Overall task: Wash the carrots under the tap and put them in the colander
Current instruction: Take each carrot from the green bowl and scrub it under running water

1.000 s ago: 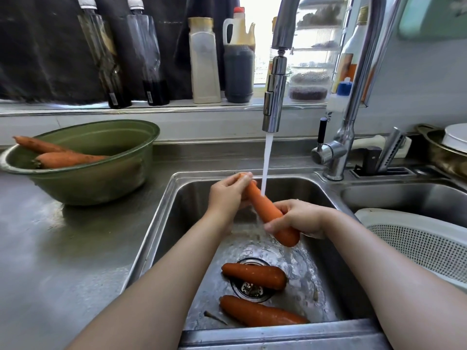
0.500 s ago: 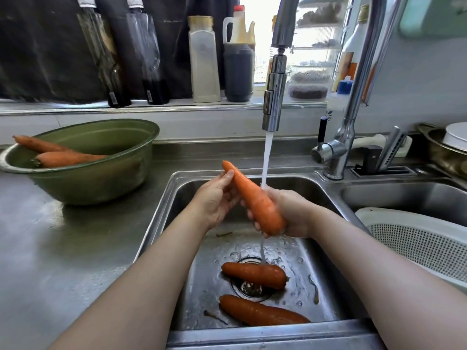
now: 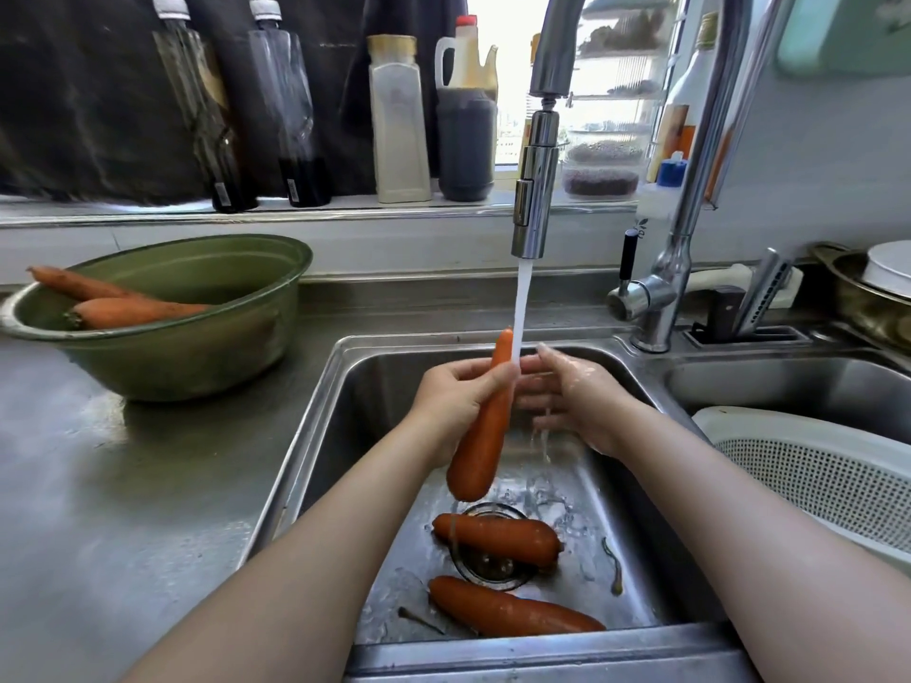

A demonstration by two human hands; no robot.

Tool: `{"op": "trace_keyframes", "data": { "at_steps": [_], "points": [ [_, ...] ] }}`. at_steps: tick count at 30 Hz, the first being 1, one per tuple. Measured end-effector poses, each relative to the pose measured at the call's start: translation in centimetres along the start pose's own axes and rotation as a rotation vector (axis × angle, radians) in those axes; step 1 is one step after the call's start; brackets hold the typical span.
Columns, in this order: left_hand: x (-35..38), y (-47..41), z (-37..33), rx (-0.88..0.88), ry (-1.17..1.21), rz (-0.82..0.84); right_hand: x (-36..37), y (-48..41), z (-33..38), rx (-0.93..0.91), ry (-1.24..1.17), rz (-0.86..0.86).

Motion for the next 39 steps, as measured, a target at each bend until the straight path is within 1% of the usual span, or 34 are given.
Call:
{"op": "trace_keyframes", "data": {
  "at_steps": [2,5,7,9,11,14,16,18,21,24,30,33,36,39],
  "points": [
    [-0.1,0.1,0.0,0.022,-0.066,0.0,0.5,0.6,1.0,-0.069,-0.034,0.061],
    [0.2,0.2,0.1,0.016,-0.124,0.039,1.4,1.4,2.2,-0.2,0.0,0.108],
    [-0.1,0.3,0.1,-0.004,-0.137,0.05,1.6,1.2,2.3,-0.216,-0.019,0.127],
    [-0.4,0.1,0.6,-0.06,-0.15,0.106,1.8,1.1,1.9,-0.162,-0.112,0.167],
    [-0.6,0.2,1.4,-0.144,-0.184,0.217,2.2,1.1,1.6,-0.111,-0.203,0.228],
    [0.0,1.3,3.1,-0.308,-0.243,0.469,2.7,1.2,1.4,-0.092,-0.256,0.297],
    [0.5,2.1,4.2,-0.375,-0.29,0.621,3.0,1.4,1.5,-0.088,-0.296,0.32],
    [0.3,2.2,4.7,-0.404,-0.297,0.666,3.3,1.6,1.5,-0.081,-0.322,0.328],
    [-0.5,2.1,4.4,-0.405,-0.301,0.651,3.6,1.9,1.9,-0.12,-0.271,0.304],
    [-1.8,1.8,4.4,-0.382,-0.356,0.626,4.2,2.2,2.3,-0.159,-0.186,0.324],
    [-4.8,0.4,4.0,-0.307,-0.555,0.491,4.1,2.1,2.0,-0.103,-0.157,0.252],
    [-5.3,0.0,3.1,-0.227,-0.579,0.413,3.9,1.7,1.4,-0.027,-0.227,0.187],
    [-5.0,-0.1,2.3,-0.164,-0.555,0.357,3.4,1.4,0.7,0.06,-0.379,0.097],
    [-4.1,0.0,2.3,-0.158,-0.524,0.345,2.8,1.2,0.4,0.053,-0.421,0.086]
  ]
}}
Point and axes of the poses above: each hand's wrist, its own y-axis away from the middle knuckle, its own x-axis out of the palm, z = x × y, the point moved 8 cm from there along -y, towards the middle knuckle, and after that the axes turned 1 degree about -z, right-handed, at the moved point
